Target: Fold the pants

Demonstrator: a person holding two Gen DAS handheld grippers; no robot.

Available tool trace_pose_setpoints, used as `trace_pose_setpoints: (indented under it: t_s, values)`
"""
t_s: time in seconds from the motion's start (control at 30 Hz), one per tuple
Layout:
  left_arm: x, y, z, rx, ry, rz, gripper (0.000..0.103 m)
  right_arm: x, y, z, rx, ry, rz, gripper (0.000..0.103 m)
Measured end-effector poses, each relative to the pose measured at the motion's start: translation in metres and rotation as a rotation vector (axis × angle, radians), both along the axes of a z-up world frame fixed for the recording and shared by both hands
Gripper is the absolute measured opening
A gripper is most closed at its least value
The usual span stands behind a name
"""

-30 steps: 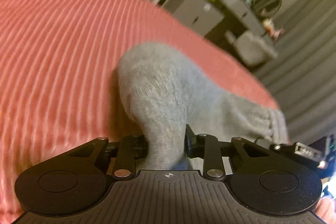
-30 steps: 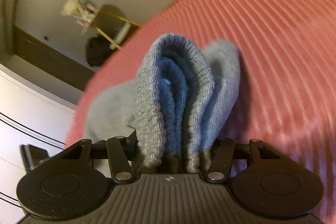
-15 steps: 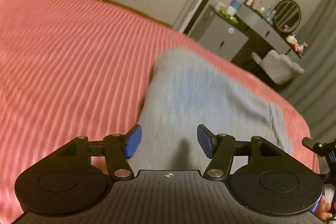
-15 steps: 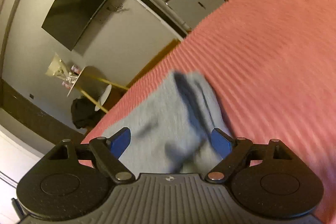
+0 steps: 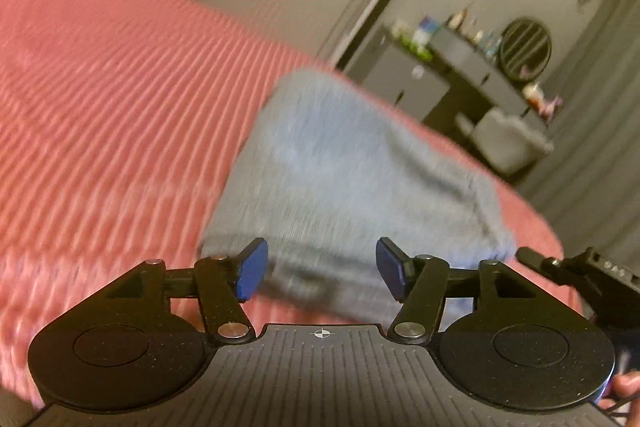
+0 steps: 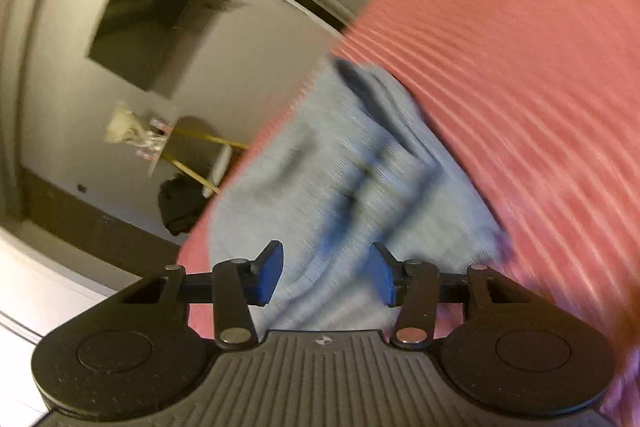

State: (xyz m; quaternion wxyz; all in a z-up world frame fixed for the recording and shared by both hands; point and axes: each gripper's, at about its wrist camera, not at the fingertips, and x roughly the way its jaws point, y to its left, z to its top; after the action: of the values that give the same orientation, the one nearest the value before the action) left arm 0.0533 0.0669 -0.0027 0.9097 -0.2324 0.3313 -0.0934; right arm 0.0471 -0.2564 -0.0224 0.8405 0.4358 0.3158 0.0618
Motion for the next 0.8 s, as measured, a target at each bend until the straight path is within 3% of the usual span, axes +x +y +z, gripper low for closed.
trace_pose_setpoints:
  t_s: [0.13,0.27,0.37,0.57,0.67,0.77,0.8]
  values:
    - [0.045,-0.003,0.019,0.06,-0.009,0.014,0.067,0.038,0.018,0.028,-0.201,-0.062,0.034,0.046]
    - [0.099,-0.025,0.033,0.224,-0.05,0.024,0.067,0.081,0.052,0.048,-0.428,-0.128,0.099,0.045]
    - [0.131,-0.048,0.032,0.281,-0.073,0.004,0.069,0.114,0.08,0.052,-0.589,-0.136,0.133,0.045]
    - [0.174,-0.08,-0.007,0.45,-0.064,-0.005,0.074,0.161,0.118,0.019,-0.779,-0.054,0.179,0.041]
    - [0.175,-0.089,-0.018,0.542,-0.105,-0.039,0.078,0.162,0.124,0.003,-0.909,-0.091,0.181,0.04]
    - [0.18,-0.088,-0.025,0.536,-0.099,-0.049,0.085,0.163,0.115,-0.006,-0.903,-0.125,0.191,0.039]
    - [0.185,-0.084,-0.028,0.532,-0.084,-0.043,0.094,0.164,0.112,-0.008,-0.889,-0.134,0.188,0.038]
